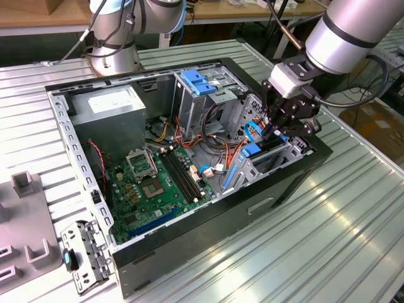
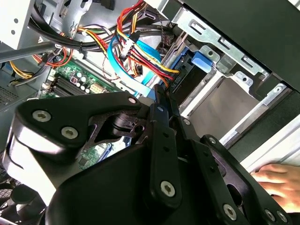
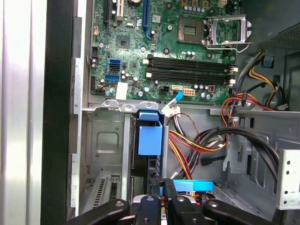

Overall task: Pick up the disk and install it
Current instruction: 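Insert the second disk wire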

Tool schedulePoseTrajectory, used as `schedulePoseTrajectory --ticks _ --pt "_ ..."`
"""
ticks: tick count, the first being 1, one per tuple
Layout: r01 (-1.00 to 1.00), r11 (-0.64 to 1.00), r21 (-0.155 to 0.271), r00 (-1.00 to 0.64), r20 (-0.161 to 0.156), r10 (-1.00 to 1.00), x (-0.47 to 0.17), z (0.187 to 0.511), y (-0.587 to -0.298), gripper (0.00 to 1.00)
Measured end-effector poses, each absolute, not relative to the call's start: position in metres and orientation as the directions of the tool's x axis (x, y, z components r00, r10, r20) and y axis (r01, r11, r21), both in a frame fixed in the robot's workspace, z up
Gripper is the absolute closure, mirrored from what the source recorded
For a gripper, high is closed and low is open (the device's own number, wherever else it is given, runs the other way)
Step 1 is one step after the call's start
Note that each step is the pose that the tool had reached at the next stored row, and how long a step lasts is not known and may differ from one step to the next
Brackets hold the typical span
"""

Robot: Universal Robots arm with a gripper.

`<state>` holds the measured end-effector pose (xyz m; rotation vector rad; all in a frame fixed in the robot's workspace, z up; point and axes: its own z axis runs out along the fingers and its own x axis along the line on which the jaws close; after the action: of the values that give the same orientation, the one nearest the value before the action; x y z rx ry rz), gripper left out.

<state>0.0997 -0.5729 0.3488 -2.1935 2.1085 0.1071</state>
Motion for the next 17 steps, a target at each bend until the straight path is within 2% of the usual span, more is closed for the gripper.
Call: schedulePoseTrajectory --ticks 17 --pt "-0.999 -0.034 -0.021 0.036 -0.118 -0.992 0.0997 0.3426 -0.5746 0.84"
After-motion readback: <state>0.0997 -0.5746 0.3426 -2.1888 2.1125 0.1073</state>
